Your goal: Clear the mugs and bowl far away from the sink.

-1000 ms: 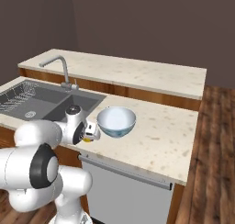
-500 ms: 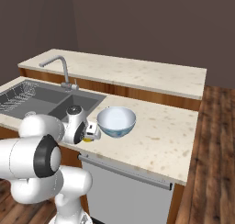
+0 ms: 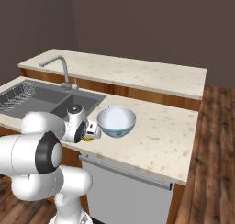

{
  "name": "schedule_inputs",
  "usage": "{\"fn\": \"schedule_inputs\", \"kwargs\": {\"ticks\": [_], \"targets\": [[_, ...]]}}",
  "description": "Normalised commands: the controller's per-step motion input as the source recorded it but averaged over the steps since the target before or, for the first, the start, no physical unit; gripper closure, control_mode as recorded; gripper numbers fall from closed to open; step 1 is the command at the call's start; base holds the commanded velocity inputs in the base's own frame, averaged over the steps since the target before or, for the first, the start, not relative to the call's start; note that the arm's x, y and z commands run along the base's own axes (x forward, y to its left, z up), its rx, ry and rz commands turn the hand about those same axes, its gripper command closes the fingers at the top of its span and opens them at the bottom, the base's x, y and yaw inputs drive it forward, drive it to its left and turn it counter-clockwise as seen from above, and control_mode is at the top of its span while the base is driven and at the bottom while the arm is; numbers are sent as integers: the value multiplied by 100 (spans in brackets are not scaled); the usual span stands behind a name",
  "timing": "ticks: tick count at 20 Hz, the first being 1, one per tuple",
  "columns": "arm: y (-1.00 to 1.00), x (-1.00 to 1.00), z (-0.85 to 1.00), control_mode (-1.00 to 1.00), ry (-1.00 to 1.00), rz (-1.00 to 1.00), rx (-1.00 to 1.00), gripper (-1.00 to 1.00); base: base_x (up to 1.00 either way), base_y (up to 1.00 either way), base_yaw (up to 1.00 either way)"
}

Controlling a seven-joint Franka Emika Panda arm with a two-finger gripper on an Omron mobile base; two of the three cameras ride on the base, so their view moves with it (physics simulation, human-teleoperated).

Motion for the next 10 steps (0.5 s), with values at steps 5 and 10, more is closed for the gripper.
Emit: {"fn": "schedule_inputs", "kwargs": {"ticks": [5,10], "targets": [[0,0,-1,-100,-1,0,0,100,0,0,0],[0,0,-4,-100,-1,0,0,100,0,0,0]]}}
